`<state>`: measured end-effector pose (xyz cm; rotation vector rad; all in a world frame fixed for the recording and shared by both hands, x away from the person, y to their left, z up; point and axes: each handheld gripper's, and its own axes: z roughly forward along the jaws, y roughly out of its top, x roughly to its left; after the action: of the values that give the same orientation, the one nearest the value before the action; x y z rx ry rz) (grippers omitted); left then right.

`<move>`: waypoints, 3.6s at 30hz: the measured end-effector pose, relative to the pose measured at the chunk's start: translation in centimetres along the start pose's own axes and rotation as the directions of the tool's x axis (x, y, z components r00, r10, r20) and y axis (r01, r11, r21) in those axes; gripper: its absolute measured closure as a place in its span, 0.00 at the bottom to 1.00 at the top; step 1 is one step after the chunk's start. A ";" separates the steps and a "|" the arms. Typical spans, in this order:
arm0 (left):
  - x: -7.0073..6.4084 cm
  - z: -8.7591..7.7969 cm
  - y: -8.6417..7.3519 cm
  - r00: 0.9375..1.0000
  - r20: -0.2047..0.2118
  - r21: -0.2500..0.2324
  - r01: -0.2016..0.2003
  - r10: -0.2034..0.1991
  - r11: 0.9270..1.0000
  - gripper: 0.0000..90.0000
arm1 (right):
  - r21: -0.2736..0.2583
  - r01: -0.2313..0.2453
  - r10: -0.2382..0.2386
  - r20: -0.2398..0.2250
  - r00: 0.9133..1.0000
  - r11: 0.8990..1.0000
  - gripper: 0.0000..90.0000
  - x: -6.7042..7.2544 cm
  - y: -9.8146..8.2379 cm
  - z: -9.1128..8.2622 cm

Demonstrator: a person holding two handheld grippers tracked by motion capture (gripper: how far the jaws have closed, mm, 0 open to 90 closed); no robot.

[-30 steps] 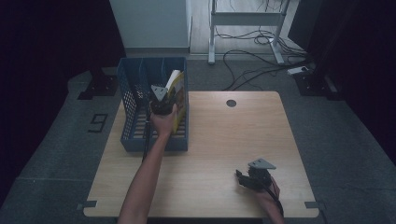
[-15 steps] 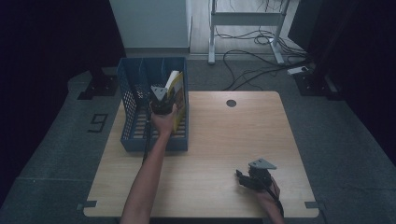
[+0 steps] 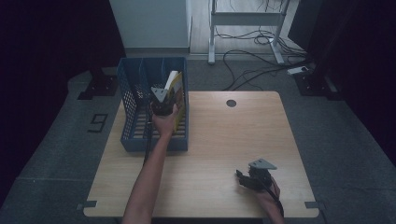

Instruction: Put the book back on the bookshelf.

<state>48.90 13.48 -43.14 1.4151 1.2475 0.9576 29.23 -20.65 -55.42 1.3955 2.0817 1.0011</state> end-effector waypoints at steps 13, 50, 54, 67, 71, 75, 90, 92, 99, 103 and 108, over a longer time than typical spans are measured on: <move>0.4 -1.1 -0.4 1.000 -0.003 0.000 -0.001 0.001 1.000 0.81 | 0.002 0.006 -0.006 0.007 1.000 1.000 0.37 0.1 0.0 0.0; 1.0 -2.9 -0.7 0.999 0.025 0.016 0.035 -0.035 0.999 0.61 | 0.004 0.009 -0.009 0.008 1.000 1.000 0.37 0.1 0.0 0.1; 1.1 -3.3 -0.8 0.997 0.053 0.031 0.046 -0.048 0.998 0.55 | 0.006 0.010 -0.010 0.010 1.000 1.000 0.37 0.2 0.0 0.1; 2.2 -5.4 -1.2 0.992 0.114 0.085 0.045 -0.055 0.995 0.45 | 0.006 0.012 -0.012 0.010 1.000 1.000 0.37 0.2 0.1 0.1; 2.6 -6.0 -1.4 0.989 0.136 0.105 0.048 -0.062 0.993 0.42 | 0.005 0.012 -0.012 0.010 1.000 1.000 0.37 0.2 0.1 0.1; 2.8 -6.7 -1.6 0.987 0.150 0.105 0.038 -0.054 0.994 0.42 | 0.006 0.012 -0.012 0.011 1.000 1.000 0.37 0.2 0.1 0.1; 2.7 -9.8 -3.3 0.971 0.236 0.127 0.013 -0.042 0.992 0.42 | 0.005 0.010 -0.010 0.015 1.000 1.000 0.37 0.2 0.1 0.1; 2.6 -10.1 -3.6 0.969 0.245 0.138 0.008 -0.042 0.990 0.42 | 0.005 0.010 -0.010 0.015 1.000 1.000 0.37 0.2 0.1 0.1; 1.8 -11.9 -5.1 0.948 0.319 0.181 -0.035 -0.025 0.983 0.42 | 0.004 0.012 -0.012 0.014 1.000 1.000 0.37 0.2 0.1 0.2; 1.7 -13.1 -6.0 0.934 0.355 0.206 -0.047 -0.030 0.977 0.41 | 0.004 0.012 -0.012 0.014 1.000 1.000 0.37 0.2 0.1 0.2; 1.6 -14.7 -7.3 0.921 0.387 0.231 -0.059 -0.036 0.971 0.41 | 0.005 0.013 -0.013 0.014 1.000 1.000 0.37 0.2 0.1 0.2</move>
<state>33.47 17.43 -47.29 1.7043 1.0761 0.5052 29.38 -20.41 -55.43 1.3861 2.0809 0.9791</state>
